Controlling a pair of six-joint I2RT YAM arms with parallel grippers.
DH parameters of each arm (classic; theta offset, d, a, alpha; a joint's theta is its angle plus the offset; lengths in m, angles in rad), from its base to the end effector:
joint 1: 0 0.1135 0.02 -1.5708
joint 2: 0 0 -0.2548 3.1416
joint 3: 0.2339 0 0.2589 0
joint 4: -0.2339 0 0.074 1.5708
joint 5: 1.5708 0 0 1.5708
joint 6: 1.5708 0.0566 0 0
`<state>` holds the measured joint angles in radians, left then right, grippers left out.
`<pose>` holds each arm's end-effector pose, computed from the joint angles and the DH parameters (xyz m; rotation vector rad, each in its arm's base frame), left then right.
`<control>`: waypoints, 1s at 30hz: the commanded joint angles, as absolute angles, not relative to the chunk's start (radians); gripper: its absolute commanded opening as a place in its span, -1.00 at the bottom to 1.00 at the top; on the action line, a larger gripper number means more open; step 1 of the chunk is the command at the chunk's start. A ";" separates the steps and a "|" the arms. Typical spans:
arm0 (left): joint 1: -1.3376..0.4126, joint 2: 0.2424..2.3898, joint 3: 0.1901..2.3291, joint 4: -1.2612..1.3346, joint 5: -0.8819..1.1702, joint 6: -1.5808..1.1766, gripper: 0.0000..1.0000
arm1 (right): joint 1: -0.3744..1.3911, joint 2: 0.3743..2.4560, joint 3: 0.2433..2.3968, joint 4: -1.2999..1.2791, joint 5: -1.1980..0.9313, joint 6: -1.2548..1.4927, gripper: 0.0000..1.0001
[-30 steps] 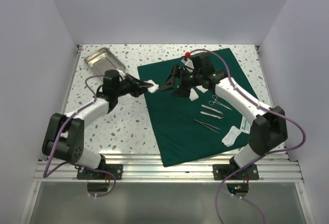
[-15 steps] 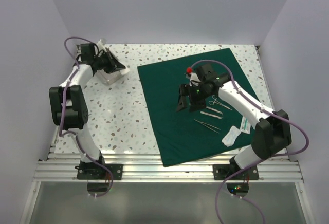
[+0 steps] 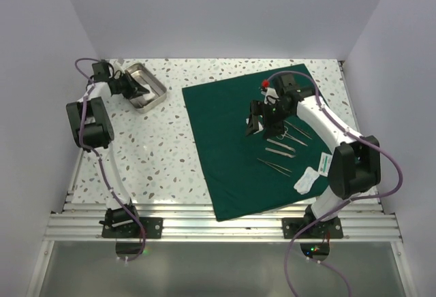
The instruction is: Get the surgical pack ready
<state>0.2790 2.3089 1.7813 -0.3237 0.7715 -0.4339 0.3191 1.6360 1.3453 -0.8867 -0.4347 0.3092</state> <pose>0.5057 0.1038 0.1409 -0.4742 2.2823 -1.0000 0.3183 0.1303 0.2373 -0.1373 2.8039 0.7617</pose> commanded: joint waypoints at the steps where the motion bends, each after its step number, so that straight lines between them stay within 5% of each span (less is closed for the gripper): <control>1: 0.275 2.361 1.861 -0.288 0.821 -0.475 -1.00 | 0.311 1.672 1.405 -0.920 -0.422 0.282 0.62; 18: 0.261 2.415 1.792 -0.140 0.785 -0.670 -0.96 | 0.285 1.775 1.460 -0.905 -0.465 0.302 0.62; 23: 0.249 2.419 1.824 -0.178 0.740 -0.658 -0.63 | 0.282 1.782 1.462 -0.899 -0.474 0.305 0.62; 26: 0.244 2.419 1.850 -0.231 0.709 -0.653 -0.22 | 0.282 1.776 1.457 -0.897 -0.471 0.302 0.62; 30: 0.245 2.405 1.856 -0.271 0.670 -0.658 0.09 | 0.279 1.770 1.450 -0.891 -0.474 0.304 0.61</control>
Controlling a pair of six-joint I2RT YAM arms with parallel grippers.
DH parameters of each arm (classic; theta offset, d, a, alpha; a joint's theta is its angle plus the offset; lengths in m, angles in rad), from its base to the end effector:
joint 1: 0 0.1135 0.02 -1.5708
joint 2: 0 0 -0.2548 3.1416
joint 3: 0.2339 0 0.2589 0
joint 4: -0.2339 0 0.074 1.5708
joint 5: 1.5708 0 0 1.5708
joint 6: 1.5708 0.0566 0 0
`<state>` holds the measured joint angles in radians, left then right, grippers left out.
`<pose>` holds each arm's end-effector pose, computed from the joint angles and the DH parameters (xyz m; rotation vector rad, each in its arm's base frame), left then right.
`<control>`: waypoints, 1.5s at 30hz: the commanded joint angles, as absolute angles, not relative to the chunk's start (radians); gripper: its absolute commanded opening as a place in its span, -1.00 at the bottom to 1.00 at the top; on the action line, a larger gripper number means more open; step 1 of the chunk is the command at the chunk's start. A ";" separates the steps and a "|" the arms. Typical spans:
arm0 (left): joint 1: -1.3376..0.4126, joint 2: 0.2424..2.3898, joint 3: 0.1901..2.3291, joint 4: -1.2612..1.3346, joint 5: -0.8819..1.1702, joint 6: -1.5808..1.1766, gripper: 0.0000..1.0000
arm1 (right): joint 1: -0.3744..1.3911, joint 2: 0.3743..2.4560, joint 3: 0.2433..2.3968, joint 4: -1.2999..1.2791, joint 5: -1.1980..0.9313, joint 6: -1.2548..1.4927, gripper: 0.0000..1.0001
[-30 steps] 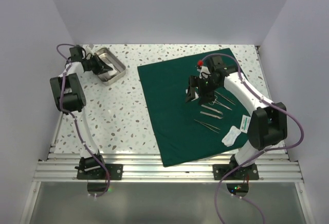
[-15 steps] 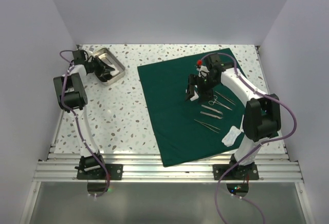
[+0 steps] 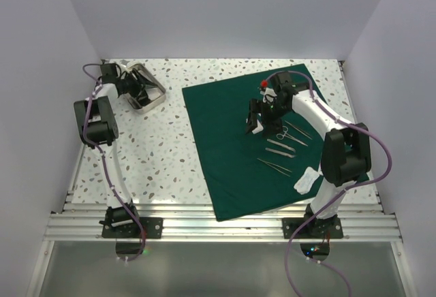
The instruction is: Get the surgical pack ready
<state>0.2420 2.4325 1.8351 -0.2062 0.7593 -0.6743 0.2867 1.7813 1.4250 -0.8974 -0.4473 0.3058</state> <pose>0.5290 0.0904 0.1045 -0.6928 2.2518 -1.1079 0.3472 0.1279 0.2123 -0.0771 2.8752 0.7594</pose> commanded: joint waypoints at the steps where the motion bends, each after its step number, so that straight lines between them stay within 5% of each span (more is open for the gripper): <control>1: 0.244 2.401 1.862 -0.285 0.664 -0.660 0.12 | 0.281 1.769 1.447 -0.888 -0.474 0.304 0.62; 28: 0.161 2.117 1.921 -0.699 0.310 -0.585 0.28 | 0.255 1.769 1.431 -0.812 -0.408 0.426 0.58; 34: 0.045 1.835 1.715 -0.677 0.259 -0.572 0.27 | 0.184 1.766 1.336 -0.620 -0.405 0.543 0.43; 41: -0.081 1.508 1.308 -0.615 0.334 -0.610 0.24 | 0.141 1.845 1.333 -0.522 -0.387 0.540 0.04; 45: -0.110 1.375 1.195 -0.623 0.376 -0.614 0.23 | 0.135 1.887 1.292 -0.463 -0.429 0.552 0.00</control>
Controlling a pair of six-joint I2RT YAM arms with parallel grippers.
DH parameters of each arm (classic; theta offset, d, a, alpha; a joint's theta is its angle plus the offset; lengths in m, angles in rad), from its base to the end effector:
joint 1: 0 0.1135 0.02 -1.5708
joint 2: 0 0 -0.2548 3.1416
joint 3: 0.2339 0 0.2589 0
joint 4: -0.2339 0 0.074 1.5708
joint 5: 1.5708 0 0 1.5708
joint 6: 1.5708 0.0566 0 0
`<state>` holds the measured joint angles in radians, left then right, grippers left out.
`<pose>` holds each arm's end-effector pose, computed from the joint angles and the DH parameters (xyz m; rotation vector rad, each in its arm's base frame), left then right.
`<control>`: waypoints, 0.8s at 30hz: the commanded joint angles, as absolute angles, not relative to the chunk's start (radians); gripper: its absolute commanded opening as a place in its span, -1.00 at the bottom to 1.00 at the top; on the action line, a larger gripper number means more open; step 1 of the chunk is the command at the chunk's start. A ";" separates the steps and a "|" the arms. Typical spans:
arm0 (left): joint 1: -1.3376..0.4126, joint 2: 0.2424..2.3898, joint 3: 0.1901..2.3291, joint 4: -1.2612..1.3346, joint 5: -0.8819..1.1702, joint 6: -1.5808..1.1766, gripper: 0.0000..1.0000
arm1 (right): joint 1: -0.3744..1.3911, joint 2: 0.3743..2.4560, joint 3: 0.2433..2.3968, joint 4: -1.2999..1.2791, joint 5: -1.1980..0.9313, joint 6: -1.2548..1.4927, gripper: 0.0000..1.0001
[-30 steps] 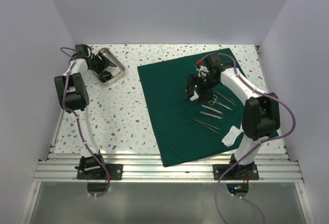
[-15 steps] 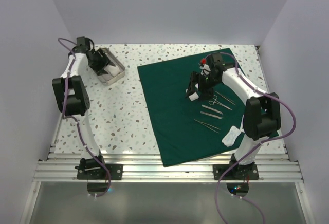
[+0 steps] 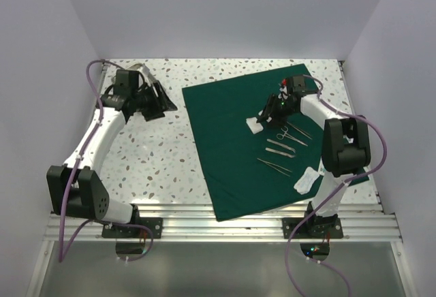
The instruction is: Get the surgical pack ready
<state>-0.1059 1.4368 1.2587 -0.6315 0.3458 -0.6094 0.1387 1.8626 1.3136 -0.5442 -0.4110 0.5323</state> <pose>0.3283 -0.0542 0.2883 -0.4434 2.4093 -0.7421 0.3904 0.0773 0.1655 0.3976 2.7020 0.7554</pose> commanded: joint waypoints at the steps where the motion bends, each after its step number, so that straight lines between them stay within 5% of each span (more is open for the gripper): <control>1: -0.115 1.359 1.180 -0.621 0.385 -0.612 0.23 | 0.135 1.905 1.281 -0.431 -0.439 0.555 0.01; 24: -0.127 1.348 1.101 -0.557 0.509 -0.595 0.22 | 0.135 2.043 1.322 -0.397 -0.431 0.422 -0.01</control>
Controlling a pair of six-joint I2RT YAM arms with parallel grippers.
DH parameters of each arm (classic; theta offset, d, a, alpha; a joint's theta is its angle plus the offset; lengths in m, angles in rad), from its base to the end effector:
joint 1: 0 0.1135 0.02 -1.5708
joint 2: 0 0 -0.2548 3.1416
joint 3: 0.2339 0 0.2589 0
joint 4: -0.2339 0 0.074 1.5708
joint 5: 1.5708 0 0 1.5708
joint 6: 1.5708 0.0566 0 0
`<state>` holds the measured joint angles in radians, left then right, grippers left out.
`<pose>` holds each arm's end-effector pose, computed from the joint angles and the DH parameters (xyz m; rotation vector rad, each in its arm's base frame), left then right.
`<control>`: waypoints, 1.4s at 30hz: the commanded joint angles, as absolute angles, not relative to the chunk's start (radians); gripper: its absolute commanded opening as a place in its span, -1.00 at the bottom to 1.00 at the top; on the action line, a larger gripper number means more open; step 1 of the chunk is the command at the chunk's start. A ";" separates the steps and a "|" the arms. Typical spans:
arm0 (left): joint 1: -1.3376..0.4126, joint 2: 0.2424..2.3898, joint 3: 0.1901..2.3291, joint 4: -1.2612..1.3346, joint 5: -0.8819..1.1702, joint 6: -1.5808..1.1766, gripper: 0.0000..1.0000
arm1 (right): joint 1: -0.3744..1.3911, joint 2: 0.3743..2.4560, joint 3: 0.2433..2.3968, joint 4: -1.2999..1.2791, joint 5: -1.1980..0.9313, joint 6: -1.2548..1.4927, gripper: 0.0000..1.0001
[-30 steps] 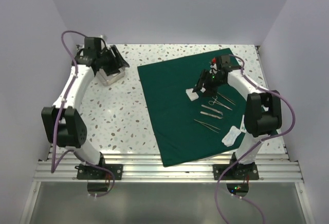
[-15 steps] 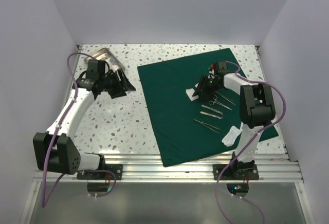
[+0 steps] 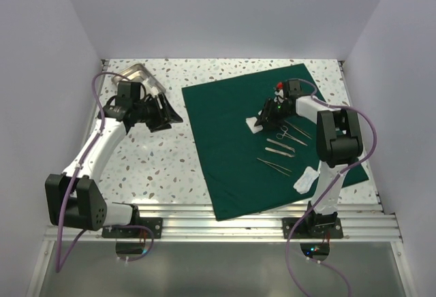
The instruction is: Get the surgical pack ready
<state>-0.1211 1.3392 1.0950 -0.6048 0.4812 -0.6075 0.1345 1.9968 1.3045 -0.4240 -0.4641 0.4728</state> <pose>0.2971 -0.0625 0.2656 -0.3751 2.4678 -0.9040 0.4051 0.0804 0.1190 0.3132 2.7221 0.8061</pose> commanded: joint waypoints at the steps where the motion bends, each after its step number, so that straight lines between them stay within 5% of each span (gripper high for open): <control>1: -0.127 1.350 1.101 -0.555 0.508 -0.594 0.22 | 0.135 2.046 1.327 -0.403 -0.422 0.420 -0.11; 9: -0.127 1.373 1.092 -0.543 0.518 -0.595 0.22 | 0.137 2.043 1.403 -0.486 -0.397 0.390 -1.00; 42: -0.130 1.382 1.071 -0.538 0.554 -0.557 0.21 | 0.135 2.045 1.635 -0.630 -0.219 0.287 -1.00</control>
<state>-0.1257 1.3785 1.0637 -0.5625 0.5270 -0.5823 0.1390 2.0281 1.5936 -0.6155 -0.2501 0.3046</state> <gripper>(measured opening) 0.607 0.012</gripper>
